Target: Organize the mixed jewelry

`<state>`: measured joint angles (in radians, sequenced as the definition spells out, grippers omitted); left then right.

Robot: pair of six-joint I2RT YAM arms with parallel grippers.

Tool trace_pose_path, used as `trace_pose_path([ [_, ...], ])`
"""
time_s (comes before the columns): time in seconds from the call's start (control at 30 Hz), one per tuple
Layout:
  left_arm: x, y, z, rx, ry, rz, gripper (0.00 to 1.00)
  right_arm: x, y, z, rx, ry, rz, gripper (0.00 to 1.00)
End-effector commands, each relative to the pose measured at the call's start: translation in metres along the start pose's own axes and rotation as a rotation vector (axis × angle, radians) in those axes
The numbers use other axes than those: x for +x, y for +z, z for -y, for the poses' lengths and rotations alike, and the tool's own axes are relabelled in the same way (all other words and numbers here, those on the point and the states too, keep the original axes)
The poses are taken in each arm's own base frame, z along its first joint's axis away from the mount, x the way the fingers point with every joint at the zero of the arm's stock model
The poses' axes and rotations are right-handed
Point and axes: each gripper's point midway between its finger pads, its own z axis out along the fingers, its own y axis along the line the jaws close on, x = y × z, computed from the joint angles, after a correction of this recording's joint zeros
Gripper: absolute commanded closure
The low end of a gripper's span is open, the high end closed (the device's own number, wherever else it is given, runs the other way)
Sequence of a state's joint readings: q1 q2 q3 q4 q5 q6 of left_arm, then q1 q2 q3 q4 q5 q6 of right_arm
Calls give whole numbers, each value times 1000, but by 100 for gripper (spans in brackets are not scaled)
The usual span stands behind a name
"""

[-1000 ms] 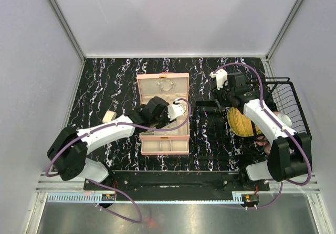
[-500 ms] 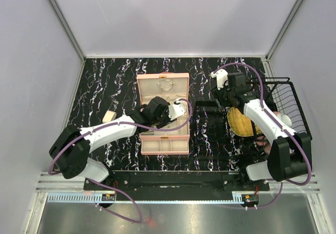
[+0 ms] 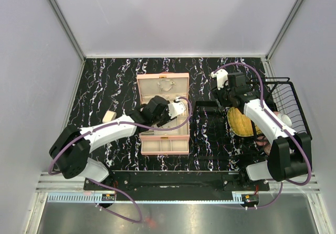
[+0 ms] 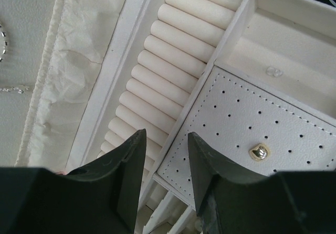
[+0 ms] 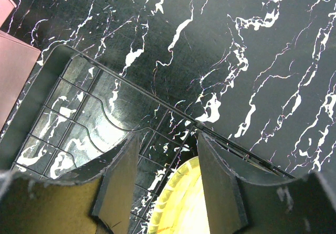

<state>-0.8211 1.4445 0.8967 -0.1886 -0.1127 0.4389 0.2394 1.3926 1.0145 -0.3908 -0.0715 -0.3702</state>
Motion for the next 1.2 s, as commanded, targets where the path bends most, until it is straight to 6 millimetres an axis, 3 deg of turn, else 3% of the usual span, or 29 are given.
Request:
trace_pose_path([
  [0.0,-31,-9,-15,-35,-45,91,57,-3,0,2,2,2,13,45],
  [0.23,-50,-37,-20,-24,-111,161,57,-5,-1,2,2,2,18,45],
  [0.4,-39,-67,-42,-51,-153,156,57,-7,-5,2,3,1,30,45],
  [0.53,-11,-91,-62,-39,-202,118,56,-11,-9,-1,-15,2,50,45],
  [0.73,45,-125,-70,-10,-211,4,56,-13,-11,-5,-37,4,58,44],
  [0.9,96,-134,-43,109,-187,-142,56,-15,-11,-8,-53,-2,62,44],
  [1.1,164,-117,-3,198,-170,-302,57,-13,-9,-10,-66,-2,56,44],
  [1.17,174,-111,0,206,-171,-317,58,-13,-9,-11,-72,-3,54,45],
])
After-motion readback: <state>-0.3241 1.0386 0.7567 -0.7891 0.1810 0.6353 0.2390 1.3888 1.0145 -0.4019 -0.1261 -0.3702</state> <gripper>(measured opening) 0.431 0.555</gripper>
